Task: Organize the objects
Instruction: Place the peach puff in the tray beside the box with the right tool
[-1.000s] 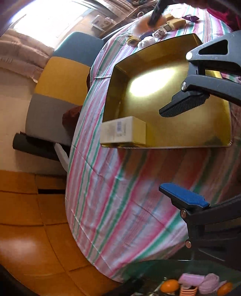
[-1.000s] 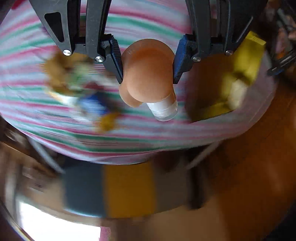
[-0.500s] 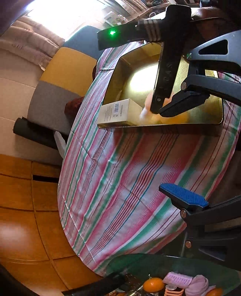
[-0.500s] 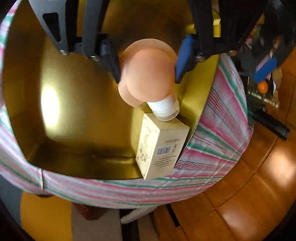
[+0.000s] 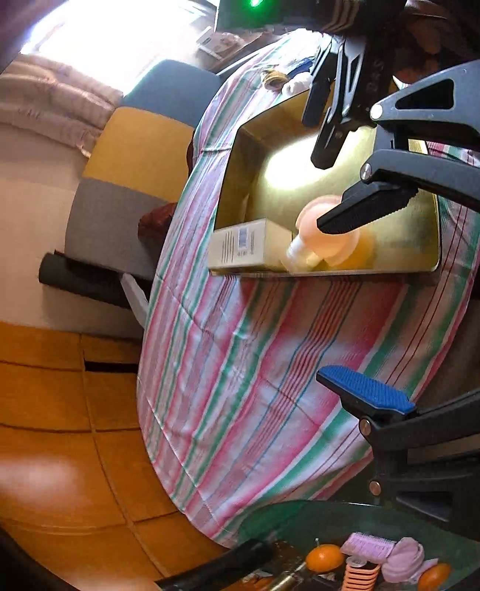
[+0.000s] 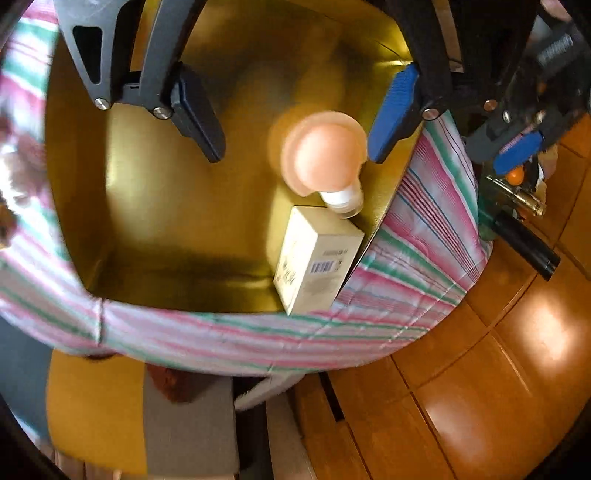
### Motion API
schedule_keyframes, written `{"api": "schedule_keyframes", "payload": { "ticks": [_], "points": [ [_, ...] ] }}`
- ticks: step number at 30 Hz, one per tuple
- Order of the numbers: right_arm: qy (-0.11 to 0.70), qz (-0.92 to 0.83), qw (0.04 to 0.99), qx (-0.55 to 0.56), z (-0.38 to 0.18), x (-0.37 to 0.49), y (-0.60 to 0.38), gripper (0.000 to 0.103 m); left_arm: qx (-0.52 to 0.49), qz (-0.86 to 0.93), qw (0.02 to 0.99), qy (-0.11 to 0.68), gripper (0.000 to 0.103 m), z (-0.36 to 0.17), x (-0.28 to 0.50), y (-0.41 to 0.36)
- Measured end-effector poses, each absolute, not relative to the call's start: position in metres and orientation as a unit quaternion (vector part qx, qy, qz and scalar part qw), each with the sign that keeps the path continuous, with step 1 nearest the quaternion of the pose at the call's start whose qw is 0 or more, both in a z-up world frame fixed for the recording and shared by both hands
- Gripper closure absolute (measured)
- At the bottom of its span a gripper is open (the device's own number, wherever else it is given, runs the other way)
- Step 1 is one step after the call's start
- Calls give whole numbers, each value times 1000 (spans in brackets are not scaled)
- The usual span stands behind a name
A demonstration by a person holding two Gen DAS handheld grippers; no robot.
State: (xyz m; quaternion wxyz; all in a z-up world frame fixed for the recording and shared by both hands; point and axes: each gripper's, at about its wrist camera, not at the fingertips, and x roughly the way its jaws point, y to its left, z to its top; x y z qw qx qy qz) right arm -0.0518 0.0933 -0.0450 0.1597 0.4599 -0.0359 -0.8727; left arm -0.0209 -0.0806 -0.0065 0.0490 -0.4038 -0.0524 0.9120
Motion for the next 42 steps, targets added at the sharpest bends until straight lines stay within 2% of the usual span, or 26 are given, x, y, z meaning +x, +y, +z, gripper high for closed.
{"api": "schedule_keyframes", "payload": {
  "ticks": [10,18,35,38,42],
  "points": [
    [-17,-900,124,417,-23,-10,150,18,-403,911,87,-6,28,1,-10,-36],
    [-38,-914,72,398,-10,9,218,16,-406,904,132,18,28,3,-6,0],
    [-86,-903,-165,387,-7,62,445,11,-410,876,239,85,28,5,2,106],
    [-119,-889,-217,385,-20,78,487,11,-422,864,262,82,30,5,1,128],
    [-237,-852,-270,382,-42,99,542,11,-435,841,309,93,32,3,6,168]
  ]
}}
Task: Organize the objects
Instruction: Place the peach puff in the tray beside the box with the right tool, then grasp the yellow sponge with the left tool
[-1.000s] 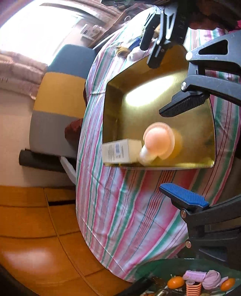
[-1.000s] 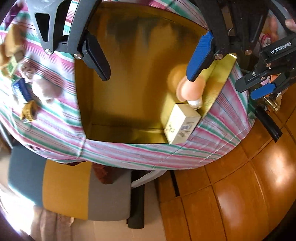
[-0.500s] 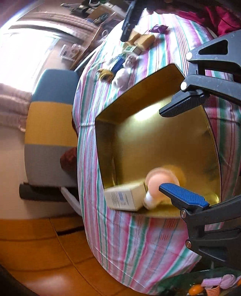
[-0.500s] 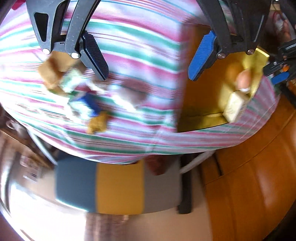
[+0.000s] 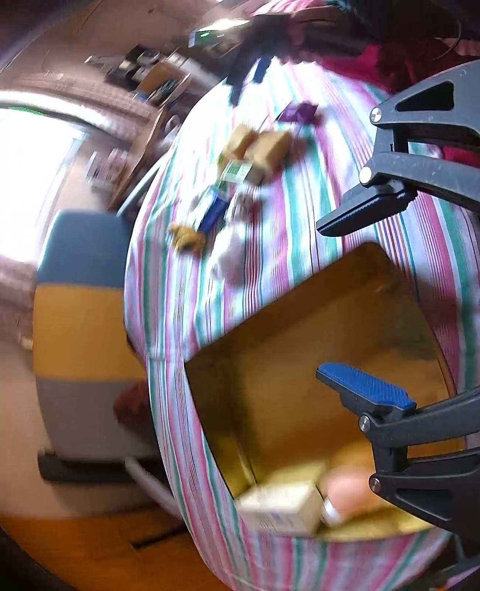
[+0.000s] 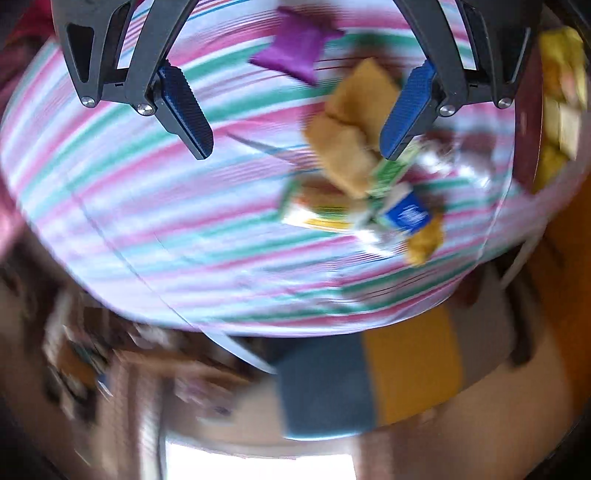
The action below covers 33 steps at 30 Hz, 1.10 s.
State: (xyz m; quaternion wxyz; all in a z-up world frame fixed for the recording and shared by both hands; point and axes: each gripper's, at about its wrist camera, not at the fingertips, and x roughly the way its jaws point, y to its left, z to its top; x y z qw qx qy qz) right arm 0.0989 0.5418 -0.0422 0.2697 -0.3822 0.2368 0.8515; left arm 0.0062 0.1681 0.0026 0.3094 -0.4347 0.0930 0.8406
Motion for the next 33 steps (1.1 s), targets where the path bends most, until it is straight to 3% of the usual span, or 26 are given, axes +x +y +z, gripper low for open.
{"api": "schedule_keyframes", "payload": {
  "ticks": [3,14,22,27,29,30,33],
  "points": [
    [290,846,267,-359,-41,109,559,11,-447,818,348,101,36,-3,11,201],
    [317,833,259,-372,-43,110,561,11,-454,759,441,157,40,-30,36,316],
    [344,832,235,-366,-42,112,563,7,-437,743,460,212,24,-58,44,390],
    [361,828,226,-364,-44,112,567,5,-435,741,458,229,22,-71,40,417],
    [367,827,219,-366,-46,111,568,5,-435,737,460,237,24,-77,39,427],
    [368,826,218,-367,-47,110,568,5,-438,733,464,234,38,-81,37,430],
    [366,824,217,-374,-48,109,569,5,-439,735,469,217,45,-82,35,423]
  ]
}}
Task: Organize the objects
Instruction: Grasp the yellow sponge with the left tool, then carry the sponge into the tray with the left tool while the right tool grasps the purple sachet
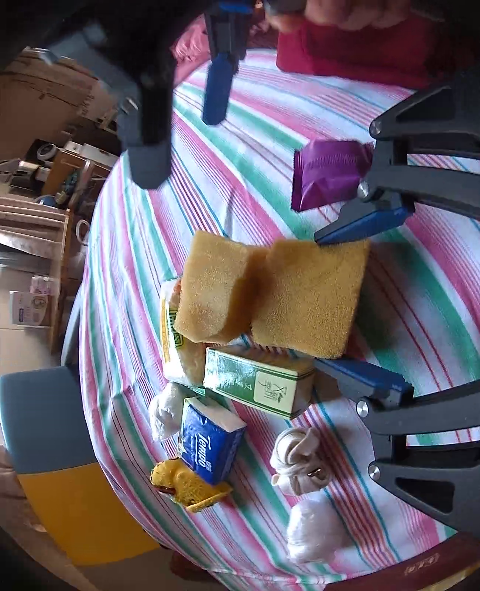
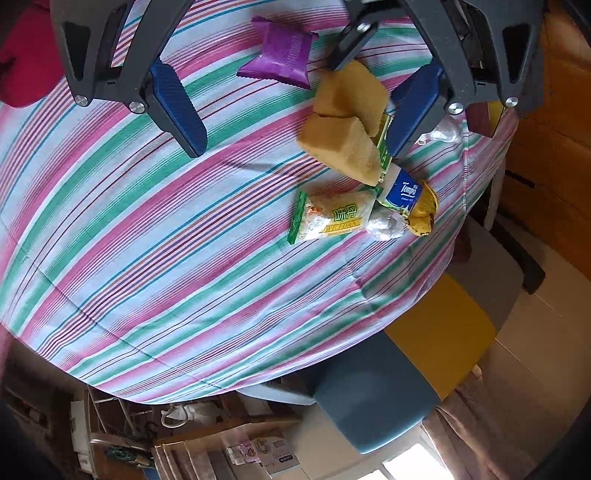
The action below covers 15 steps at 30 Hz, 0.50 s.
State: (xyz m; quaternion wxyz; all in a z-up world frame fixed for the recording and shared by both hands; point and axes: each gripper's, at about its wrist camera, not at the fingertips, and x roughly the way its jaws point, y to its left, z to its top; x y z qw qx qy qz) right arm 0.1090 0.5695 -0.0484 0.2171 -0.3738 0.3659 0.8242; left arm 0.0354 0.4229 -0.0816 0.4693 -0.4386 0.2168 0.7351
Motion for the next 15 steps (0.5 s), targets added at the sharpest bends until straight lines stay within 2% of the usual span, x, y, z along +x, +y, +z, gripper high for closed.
{"api": "schedule_keyframes", "payload": {
  "ticks": [7,15],
  "points": [
    [345,807,225,-422,-61,101,569,5,-424,754,475,163,47,-49,42,364],
    [320,784,215,-487,-79,97,559,5,-413,784,443,137,47,-19,44,302]
  ]
}}
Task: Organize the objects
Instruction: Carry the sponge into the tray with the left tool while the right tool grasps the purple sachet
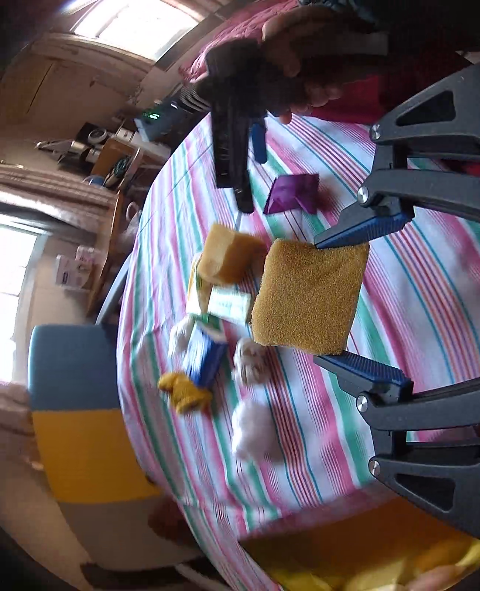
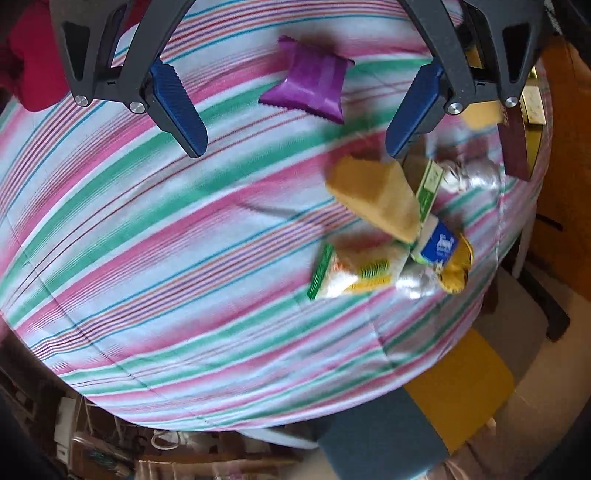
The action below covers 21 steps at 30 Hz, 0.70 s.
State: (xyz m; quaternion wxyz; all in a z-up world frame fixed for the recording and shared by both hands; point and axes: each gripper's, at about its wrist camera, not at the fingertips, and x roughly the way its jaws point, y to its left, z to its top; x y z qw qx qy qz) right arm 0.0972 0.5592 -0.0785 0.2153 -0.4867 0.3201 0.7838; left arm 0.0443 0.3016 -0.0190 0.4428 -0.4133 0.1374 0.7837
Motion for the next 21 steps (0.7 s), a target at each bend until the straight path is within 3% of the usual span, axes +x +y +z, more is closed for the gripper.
{"api": "schedule_keyframes", "payload": {
  "ticks": [11,15,17,18,21],
  "points": [
    [312,757,197,-539,-100,96,546,11,-391,828,396,65,47,22,30,198],
    [278,763,177,-556,-101,89,529,24,-394,850,347,38,47,26,18,146],
    [245,764,181,-569,-104,85,521,36,-400,863,309,23,47,24,12,115],
    [217,768,190,-572,-103,84,516,53,-403,867,292,17,47,23,10,102],
    [184,782,183,-567,-101,82,505,54,-411,882,229,0,47,18,7,55]
  ]
}}
